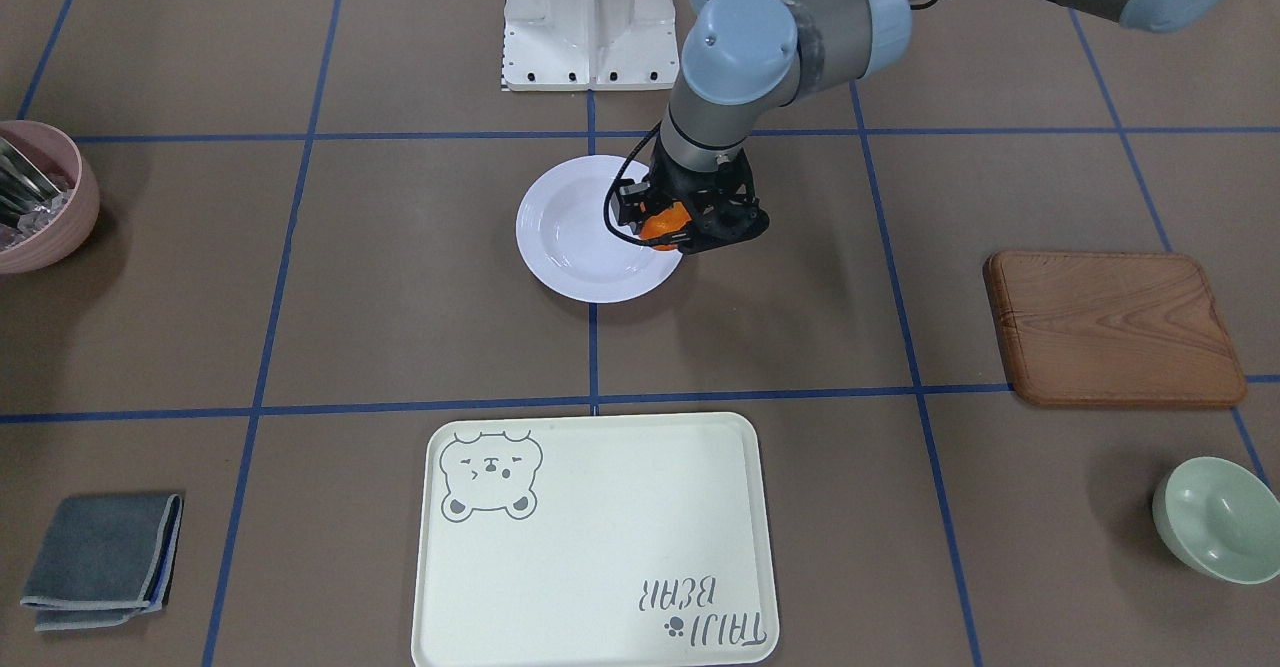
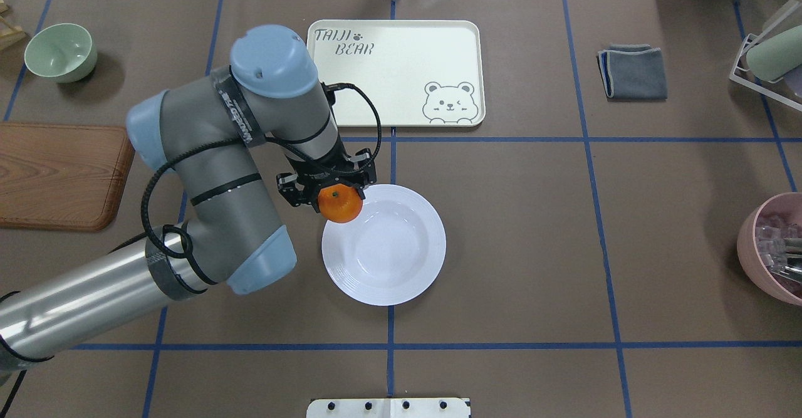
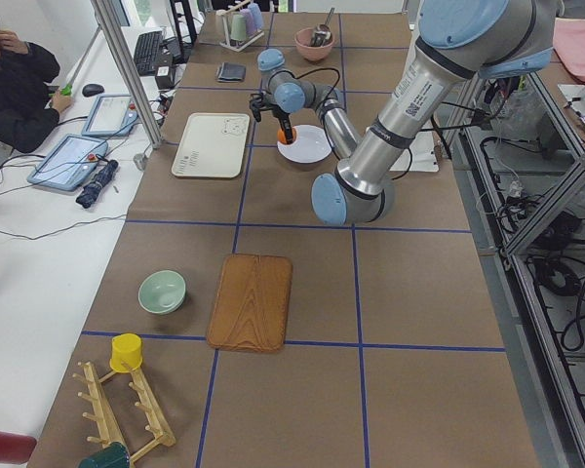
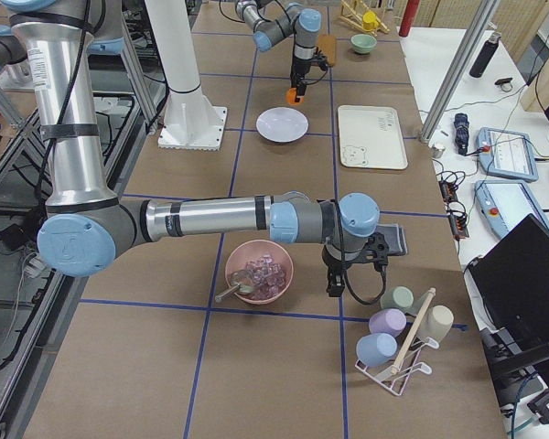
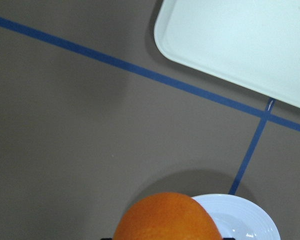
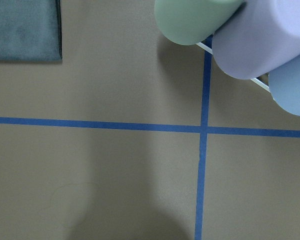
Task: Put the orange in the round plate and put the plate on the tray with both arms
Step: 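Carry the orange with the left gripper over the white plate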
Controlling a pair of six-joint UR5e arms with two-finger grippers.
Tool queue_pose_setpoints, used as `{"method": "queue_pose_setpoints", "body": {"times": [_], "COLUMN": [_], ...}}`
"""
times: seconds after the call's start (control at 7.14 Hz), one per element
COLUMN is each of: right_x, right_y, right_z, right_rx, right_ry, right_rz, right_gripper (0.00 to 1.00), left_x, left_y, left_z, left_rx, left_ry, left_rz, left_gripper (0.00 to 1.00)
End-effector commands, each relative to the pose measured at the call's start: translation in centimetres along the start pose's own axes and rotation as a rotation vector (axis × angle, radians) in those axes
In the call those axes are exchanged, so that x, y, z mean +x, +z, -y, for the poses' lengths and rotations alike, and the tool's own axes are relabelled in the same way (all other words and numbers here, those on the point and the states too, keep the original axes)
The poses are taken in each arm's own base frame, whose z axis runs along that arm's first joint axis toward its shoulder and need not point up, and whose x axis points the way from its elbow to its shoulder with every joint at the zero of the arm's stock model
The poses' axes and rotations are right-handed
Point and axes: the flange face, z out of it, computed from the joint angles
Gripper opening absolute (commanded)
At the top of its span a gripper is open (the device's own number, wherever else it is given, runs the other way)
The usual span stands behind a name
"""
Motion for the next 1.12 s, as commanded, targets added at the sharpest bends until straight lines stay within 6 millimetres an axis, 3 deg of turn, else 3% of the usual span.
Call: {"method": "queue_pose_setpoints", "body": {"times": [0.0, 0.14, 0.28, 0.56, 0.7, 0.84, 0.98], "right_x": [-0.5, -0.6, -0.7, -0.8, -0.7, -0.7, -0.7], "right_y": [-0.3, -0.4, -0.4, -0.5, -0.5, -0.5, -0.4], "right_z": [0.6, 0.6, 0.7, 0.8, 0.8, 0.8, 0.8], "right_rx": [0.005, 0.006, 0.007, 0.009, 0.008, 0.008, 0.006], "right_ry": [-0.006, -0.007, -0.008, -0.011, -0.009, -0.009, -0.009], "right_rz": [0.002, 0.002, 0.002, 0.002, 0.002, 0.002, 0.002], "right_gripper": [1.00, 1.00, 1.00, 1.00, 1.00, 1.00, 1.00], "left_x": [1.8, 4.4, 5.8, 5.5, 5.5, 5.4, 5.5], "left_y": [2.1, 3.1, 5.0, 8.1, 8.0, 8.0, 7.9], "left_z": [-3.7, -4.1, -2.9, -1.4, -1.5, -1.7, -1.9], "left_rx": [-0.023, -0.028, -0.027, 0.020, 0.019, 0.012, 0.011], "left_ry": [0.031, 0.018, 0.015, 0.025, 0.026, 0.027, 0.036], "left_rz": [0.008, 0.004, 0.007, 0.003, 0.001, 0.001, -0.002], "left_gripper": [0.00, 0.00, 0.00, 0.00, 0.00, 0.07, 0.99]}}
